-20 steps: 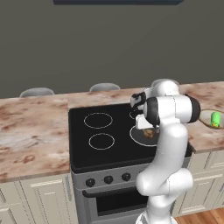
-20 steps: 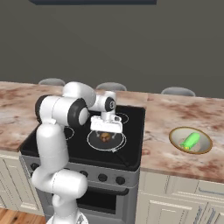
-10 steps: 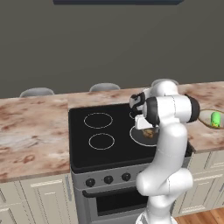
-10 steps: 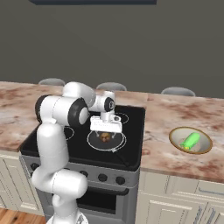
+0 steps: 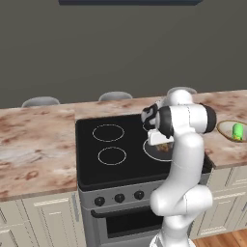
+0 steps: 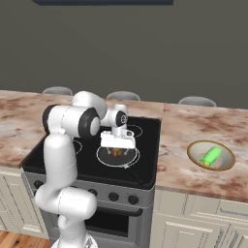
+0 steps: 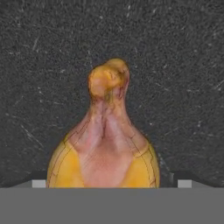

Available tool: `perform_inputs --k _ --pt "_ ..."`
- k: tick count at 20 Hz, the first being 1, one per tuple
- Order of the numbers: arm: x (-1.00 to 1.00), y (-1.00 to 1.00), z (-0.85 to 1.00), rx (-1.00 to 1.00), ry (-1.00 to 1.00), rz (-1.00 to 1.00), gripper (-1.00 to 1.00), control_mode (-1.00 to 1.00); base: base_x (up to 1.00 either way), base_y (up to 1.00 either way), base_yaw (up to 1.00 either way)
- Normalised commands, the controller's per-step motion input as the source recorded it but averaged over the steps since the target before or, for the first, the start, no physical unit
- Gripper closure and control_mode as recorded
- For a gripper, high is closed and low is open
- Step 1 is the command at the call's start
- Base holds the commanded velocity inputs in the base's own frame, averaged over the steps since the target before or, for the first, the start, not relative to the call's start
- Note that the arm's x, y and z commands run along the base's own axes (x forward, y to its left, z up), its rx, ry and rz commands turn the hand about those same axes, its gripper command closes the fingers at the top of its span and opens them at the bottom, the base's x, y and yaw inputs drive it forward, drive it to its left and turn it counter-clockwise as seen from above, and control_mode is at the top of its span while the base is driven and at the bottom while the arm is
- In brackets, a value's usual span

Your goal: Place the chicken drumstick on the plate and place the corn on the same plate.

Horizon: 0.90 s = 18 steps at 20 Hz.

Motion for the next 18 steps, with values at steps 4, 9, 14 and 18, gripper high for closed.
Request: perform_inputs --k 4,9,14,18 --pt "0.0 0.0 -0.29 0.0 0.0 0.04 -1.0 -1.0 0.0 0.0 0.0" --pt "0.0 0.0 -0.12 0.0 0.0 0.04 1.0 -1.0 0.0 0.0 0.0" --pt "0.0 0.0 0.0 0.0 0.0 0.0 1.0 -1.0 0.0 0.0 0.0" --pt "0.0 0.0 0.0 0.0 0.0 0.0 1.0 -1.0 0.0 0.0 0.0"
